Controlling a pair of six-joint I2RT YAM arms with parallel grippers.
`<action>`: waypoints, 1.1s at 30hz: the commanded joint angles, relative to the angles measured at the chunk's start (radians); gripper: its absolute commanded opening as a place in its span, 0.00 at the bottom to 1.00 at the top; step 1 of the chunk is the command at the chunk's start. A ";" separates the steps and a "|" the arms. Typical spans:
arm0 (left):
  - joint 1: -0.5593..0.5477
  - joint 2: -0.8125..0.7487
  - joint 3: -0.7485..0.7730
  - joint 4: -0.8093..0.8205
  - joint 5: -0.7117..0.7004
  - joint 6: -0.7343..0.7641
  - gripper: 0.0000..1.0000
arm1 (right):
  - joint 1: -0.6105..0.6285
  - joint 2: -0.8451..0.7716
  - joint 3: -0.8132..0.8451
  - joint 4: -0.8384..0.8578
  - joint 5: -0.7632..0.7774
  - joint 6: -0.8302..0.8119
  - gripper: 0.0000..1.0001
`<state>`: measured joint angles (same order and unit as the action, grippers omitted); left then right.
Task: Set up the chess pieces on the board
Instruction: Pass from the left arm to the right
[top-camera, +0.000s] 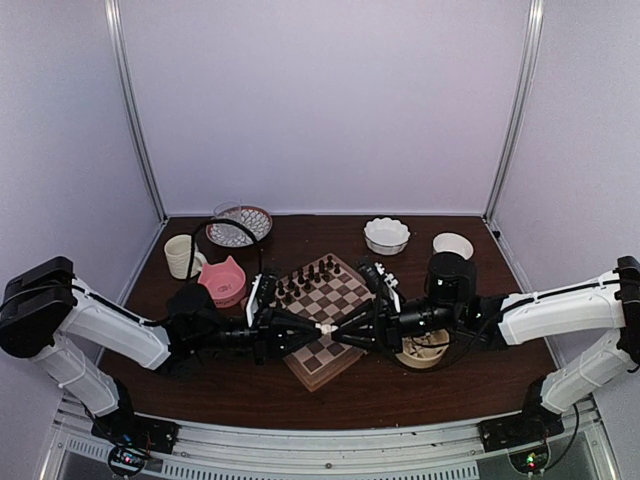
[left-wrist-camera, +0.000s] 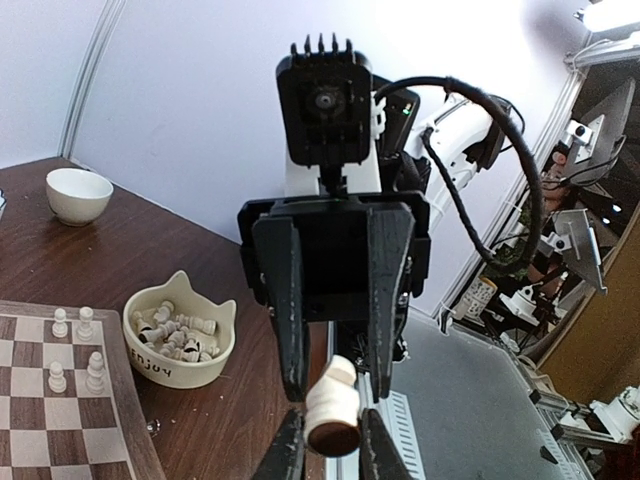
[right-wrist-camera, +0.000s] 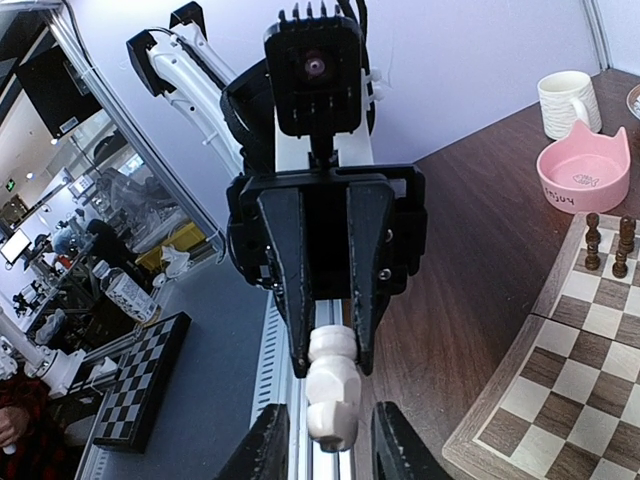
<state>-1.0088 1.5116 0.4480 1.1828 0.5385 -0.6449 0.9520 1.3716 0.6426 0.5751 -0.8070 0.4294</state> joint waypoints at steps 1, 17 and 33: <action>0.005 0.013 0.004 0.067 -0.007 -0.015 0.12 | 0.008 -0.008 0.020 -0.009 0.005 -0.034 0.28; 0.004 0.006 0.006 0.021 -0.057 -0.003 0.54 | 0.011 -0.058 0.063 -0.203 0.102 -0.100 0.00; 0.005 -0.186 0.113 -0.600 -0.256 0.195 0.75 | -0.025 -0.143 0.512 -1.384 0.625 -0.190 0.01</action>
<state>-1.0069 1.3750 0.5201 0.7460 0.3550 -0.5323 0.9356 1.1854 1.0702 -0.5041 -0.3279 0.2390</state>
